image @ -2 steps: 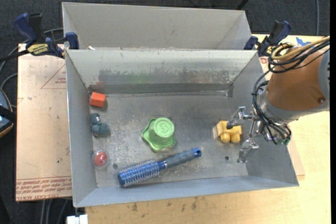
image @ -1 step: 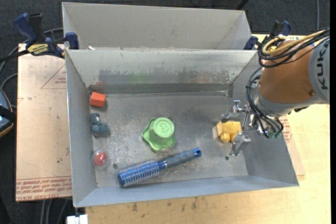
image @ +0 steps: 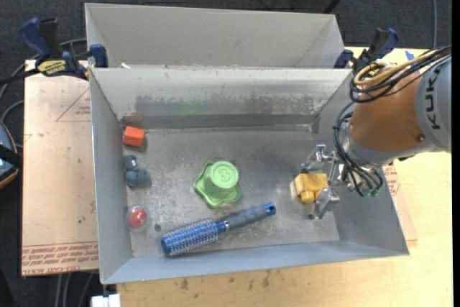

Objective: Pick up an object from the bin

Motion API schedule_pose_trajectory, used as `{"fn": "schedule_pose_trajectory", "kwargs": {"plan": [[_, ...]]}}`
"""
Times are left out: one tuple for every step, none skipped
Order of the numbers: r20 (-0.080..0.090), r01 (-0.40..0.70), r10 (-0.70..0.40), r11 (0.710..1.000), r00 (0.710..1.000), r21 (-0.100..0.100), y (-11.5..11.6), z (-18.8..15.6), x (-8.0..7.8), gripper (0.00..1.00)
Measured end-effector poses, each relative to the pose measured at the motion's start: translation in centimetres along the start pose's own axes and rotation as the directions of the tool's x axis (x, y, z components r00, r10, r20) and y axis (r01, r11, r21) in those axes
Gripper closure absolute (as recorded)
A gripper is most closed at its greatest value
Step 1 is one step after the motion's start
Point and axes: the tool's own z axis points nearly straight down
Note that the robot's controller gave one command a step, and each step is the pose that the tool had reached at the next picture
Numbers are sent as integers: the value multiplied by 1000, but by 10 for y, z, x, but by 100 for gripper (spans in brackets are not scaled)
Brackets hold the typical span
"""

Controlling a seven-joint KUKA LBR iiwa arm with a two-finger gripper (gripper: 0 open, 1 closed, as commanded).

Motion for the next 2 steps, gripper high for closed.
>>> {"fn": "schedule_pose_trajectory", "kwargs": {"plan": [[-4, 0, 0, 1000, 1000, -1, 0, 3, 1, 100], [4, 212, -212, 977, 977, 3, -17, -132, -9, 100]]}}
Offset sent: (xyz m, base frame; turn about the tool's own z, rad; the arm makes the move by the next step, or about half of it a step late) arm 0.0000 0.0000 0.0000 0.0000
